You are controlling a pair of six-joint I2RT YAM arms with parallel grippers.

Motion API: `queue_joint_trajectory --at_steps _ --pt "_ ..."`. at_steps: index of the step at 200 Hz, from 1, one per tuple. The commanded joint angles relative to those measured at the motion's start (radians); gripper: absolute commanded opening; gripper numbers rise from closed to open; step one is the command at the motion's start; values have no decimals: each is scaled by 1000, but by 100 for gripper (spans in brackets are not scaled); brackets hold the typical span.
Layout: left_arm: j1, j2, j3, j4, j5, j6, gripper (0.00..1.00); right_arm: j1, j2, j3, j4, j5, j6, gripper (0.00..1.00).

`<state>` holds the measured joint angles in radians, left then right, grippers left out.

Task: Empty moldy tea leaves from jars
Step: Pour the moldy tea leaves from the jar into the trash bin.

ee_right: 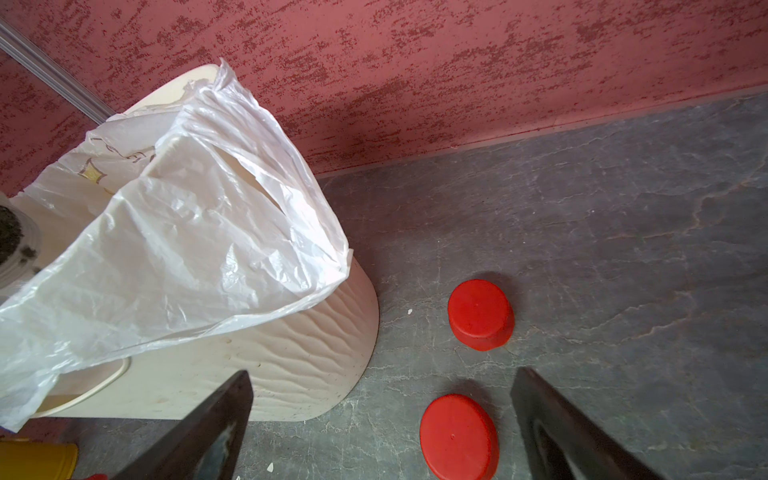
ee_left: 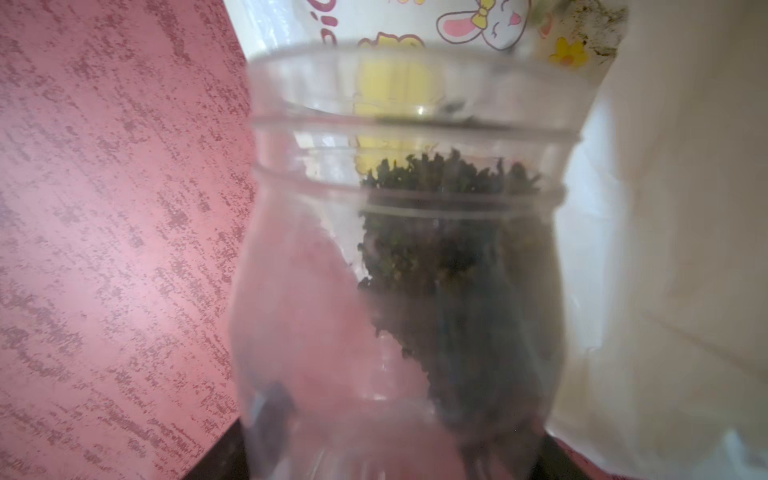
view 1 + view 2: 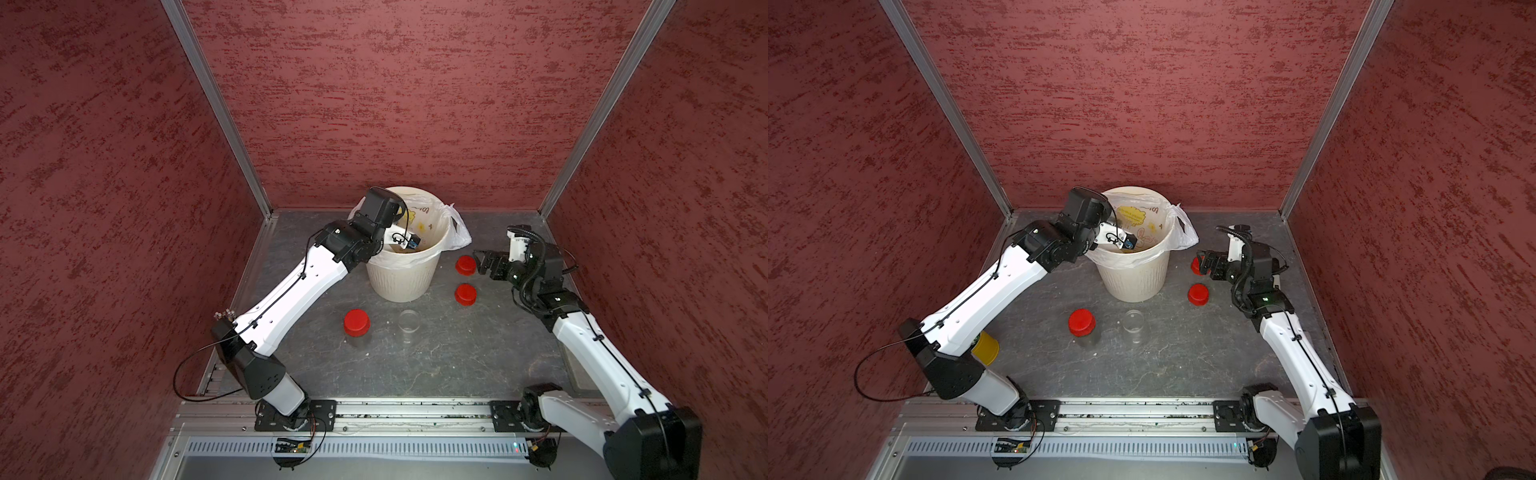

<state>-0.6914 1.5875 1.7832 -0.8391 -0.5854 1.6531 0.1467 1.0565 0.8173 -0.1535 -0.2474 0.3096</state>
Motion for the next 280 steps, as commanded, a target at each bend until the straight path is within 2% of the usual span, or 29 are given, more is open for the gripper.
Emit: queue_joint_trajectory --at_steps 1,24,65,114,149,192,234,280 --pt "-7 16 63 -13 -13 -16 62 -9 -7 28 34 -19 7 99" --pt "-19 34 126 -11 -11 -18 62 -8 -4 33 35 -27 8 99" --pt "-1 37 45 -43 -37 -65 62 -7 -9 28 46 -47 14 99" --pt "-32 87 235 -76 -37 -56 62 -8 0 43 47 -65 15 99" --pt "-17 89 142 -106 -27 -86 62 -8 -7 38 52 -62 14 99" --pt "-37 102 233 -90 -36 -78 63 -8 2 48 49 -78 17 99" --pt "-11 45 88 -86 -51 -117 63 -8 -3 39 59 -81 19 99" --pt "-44 111 277 -123 -47 -90 63 -8 2 48 60 -99 21 99"
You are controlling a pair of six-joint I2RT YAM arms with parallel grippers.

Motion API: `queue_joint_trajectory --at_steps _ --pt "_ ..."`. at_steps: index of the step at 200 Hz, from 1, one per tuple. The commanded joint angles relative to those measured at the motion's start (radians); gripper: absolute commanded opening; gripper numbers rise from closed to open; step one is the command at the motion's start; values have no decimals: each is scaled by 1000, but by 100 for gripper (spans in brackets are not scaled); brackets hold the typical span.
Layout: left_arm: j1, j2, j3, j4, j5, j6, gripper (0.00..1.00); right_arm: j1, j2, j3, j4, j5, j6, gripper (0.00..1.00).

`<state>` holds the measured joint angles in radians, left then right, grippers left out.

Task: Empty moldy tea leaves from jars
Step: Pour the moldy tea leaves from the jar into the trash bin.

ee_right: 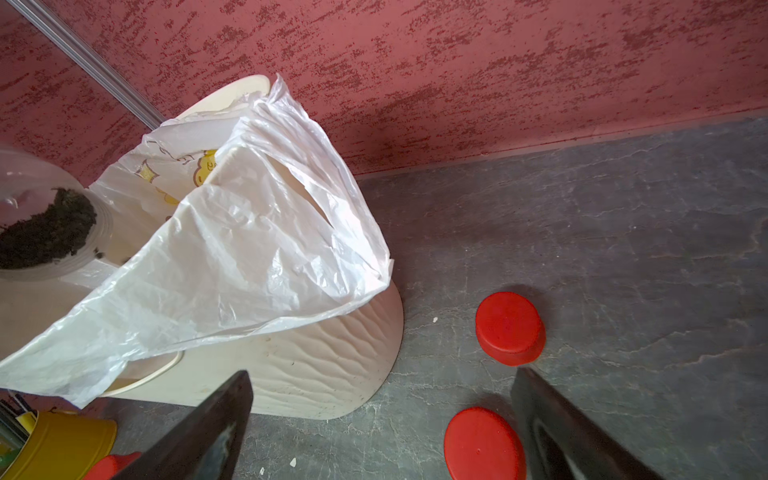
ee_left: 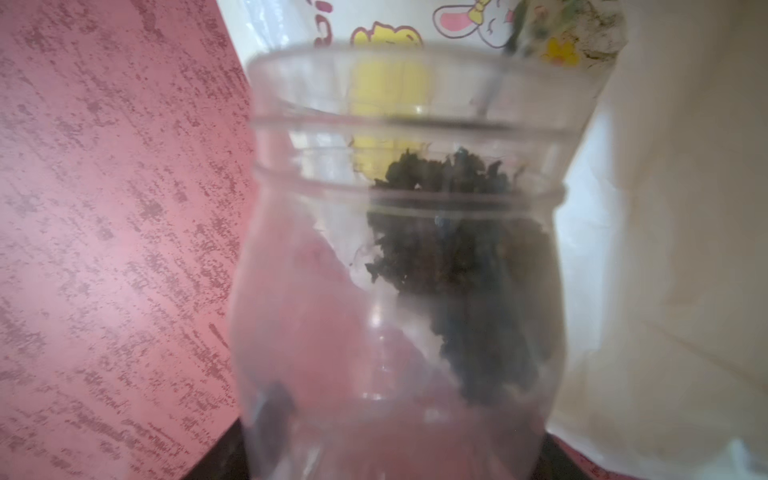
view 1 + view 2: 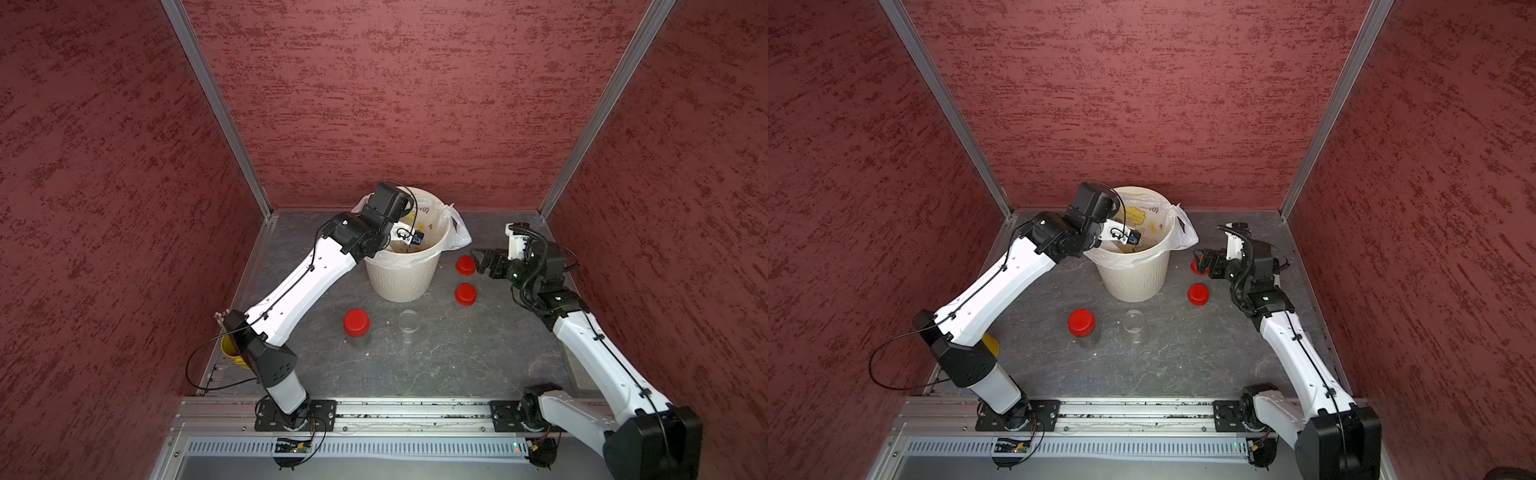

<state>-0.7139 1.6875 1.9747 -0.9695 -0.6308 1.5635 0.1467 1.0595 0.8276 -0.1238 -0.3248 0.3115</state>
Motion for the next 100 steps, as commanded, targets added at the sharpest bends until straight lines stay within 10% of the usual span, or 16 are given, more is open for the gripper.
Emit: queue_joint_trajectory --at_steps 1,100 --pt "-22 11 86 5 -2 -2 63 -8 -1 38 30 -22 19 99" --pt "-10 23 83 -40 -26 -51 63 -8 7 41 35 -37 24 99"
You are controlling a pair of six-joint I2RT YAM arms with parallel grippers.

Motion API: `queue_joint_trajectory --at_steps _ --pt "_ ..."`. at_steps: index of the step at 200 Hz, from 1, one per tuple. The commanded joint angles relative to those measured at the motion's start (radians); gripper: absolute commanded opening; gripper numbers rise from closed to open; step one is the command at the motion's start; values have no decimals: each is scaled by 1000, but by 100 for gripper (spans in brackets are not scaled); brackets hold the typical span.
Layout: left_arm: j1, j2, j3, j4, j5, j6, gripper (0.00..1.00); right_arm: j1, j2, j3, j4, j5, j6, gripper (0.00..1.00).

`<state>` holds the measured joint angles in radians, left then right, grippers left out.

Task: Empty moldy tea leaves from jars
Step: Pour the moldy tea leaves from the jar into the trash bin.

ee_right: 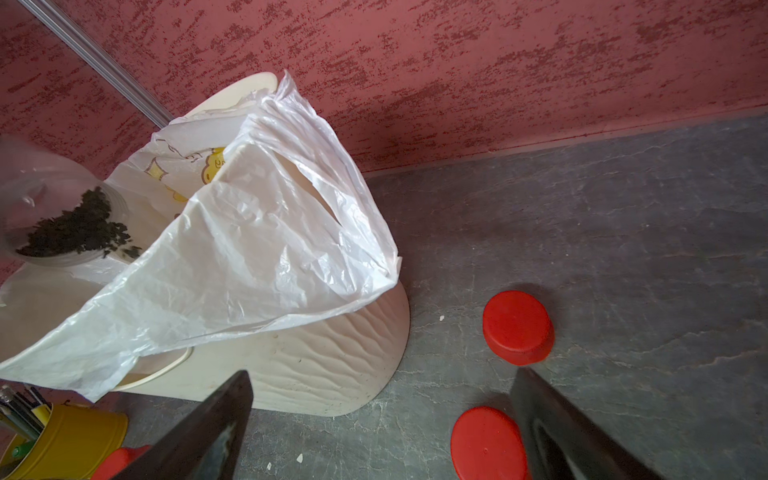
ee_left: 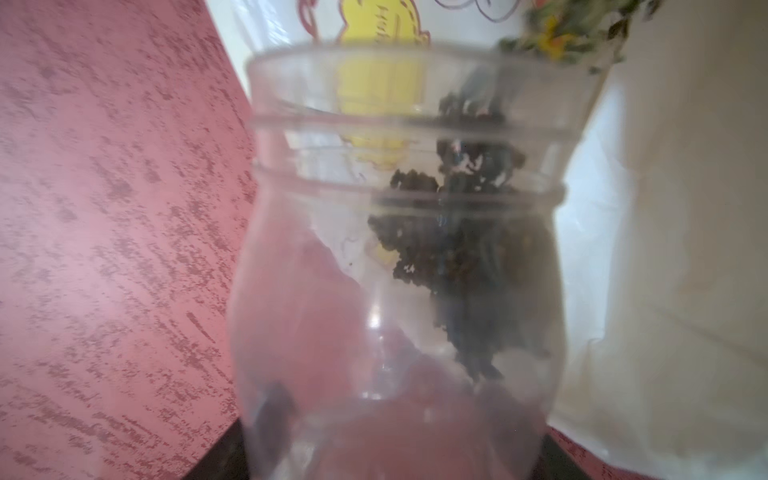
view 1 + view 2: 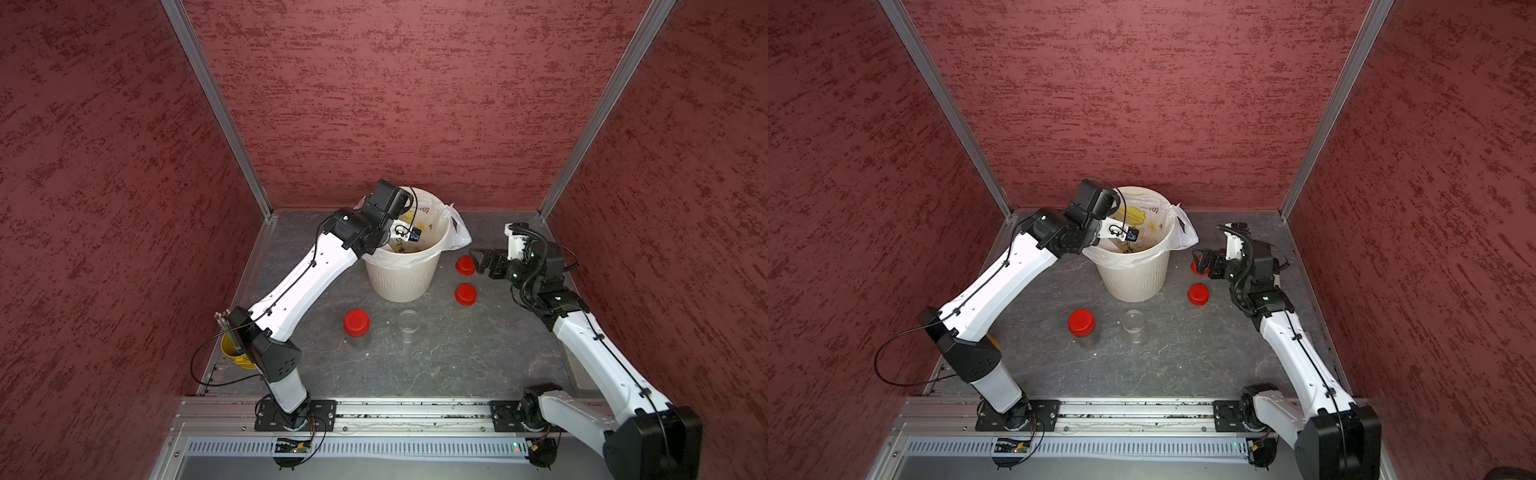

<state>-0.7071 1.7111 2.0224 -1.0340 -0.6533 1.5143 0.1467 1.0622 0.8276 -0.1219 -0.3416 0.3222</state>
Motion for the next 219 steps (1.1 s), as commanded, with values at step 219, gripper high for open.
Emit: queue_joint_trajectory --at_steps 219 --pt "-6 24 99 33 12 49 63 -7 28 67 20 -34 12 99"
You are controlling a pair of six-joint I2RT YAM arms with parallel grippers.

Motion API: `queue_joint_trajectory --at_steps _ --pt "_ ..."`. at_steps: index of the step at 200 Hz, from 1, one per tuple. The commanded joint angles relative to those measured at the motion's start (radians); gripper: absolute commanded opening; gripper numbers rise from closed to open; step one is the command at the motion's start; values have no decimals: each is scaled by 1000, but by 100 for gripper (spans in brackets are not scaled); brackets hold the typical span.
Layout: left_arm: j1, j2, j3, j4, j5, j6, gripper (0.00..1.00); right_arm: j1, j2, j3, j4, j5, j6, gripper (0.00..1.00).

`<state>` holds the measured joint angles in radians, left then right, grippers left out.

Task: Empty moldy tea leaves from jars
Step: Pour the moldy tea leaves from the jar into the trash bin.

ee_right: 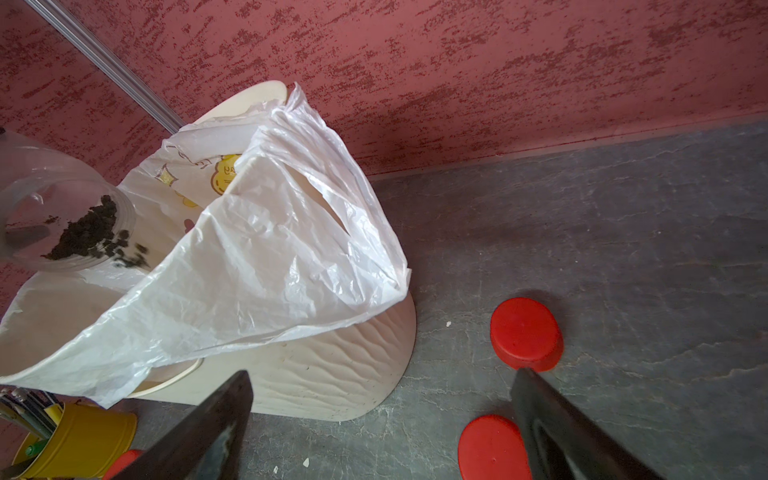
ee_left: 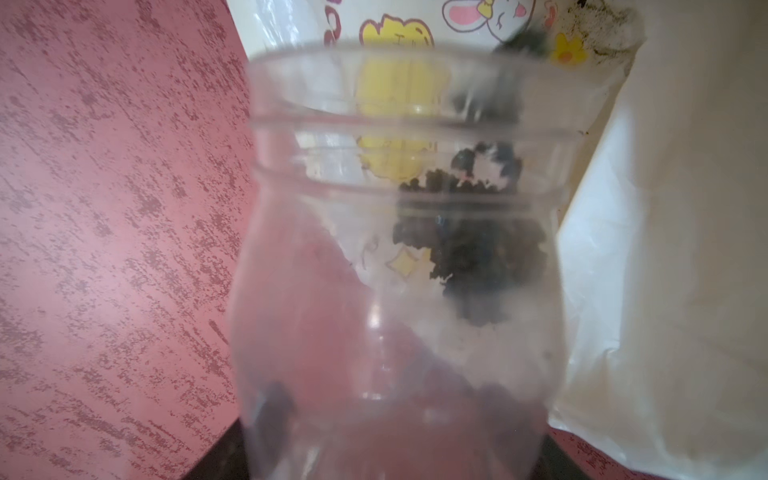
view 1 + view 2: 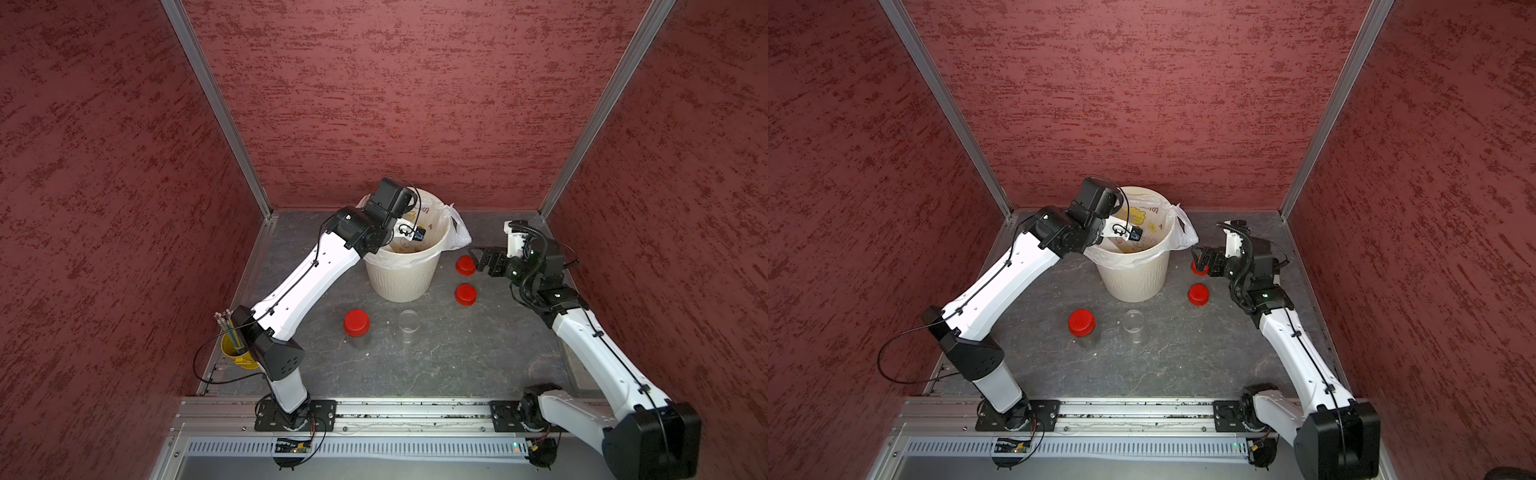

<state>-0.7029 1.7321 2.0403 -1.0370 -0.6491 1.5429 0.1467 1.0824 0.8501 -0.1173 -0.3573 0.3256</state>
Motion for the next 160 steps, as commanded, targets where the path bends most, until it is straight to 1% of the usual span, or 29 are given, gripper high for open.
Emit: queue_joint_trajectory --at_steps 1,14,34,43,54,74,87,98,115,130,141,160 --pt "-11 4 83 37 8 20 63 -8 8 44 16 -17 9 99" --pt "-20 3 81 36 2 15 63 -8 11 51 16 -19 9 99" --pt "-11 -12 -4 12 2 -8 63 -7 16 54 19 -21 12 99" --pt "-4 -11 -14 6 2 -10 63 -7 16 52 23 -26 16 99" --pt "-6 -4 16 6 -3 -2 63 -7 17 52 24 -30 17 99" --pt "-48 7 122 29 -9 32 63 -7 18 60 13 -31 17 99" --pt "-62 6 141 38 -9 39 64 -8 14 64 10 -31 16 99" --pt "-55 1 109 32 -7 28 63 -8 11 62 13 -29 18 99" --pt "-16 -3 23 17 -4 -2 63 -8 14 56 22 -32 21 99" --pt "16 2 -15 3 -1 -13 63 -8 17 55 21 -37 22 99" --pt "18 7 7 -2 -1 -10 63 -8 17 56 17 -38 18 99" --pt "-20 14 91 14 -6 14 64 -7 17 61 14 -38 17 99"
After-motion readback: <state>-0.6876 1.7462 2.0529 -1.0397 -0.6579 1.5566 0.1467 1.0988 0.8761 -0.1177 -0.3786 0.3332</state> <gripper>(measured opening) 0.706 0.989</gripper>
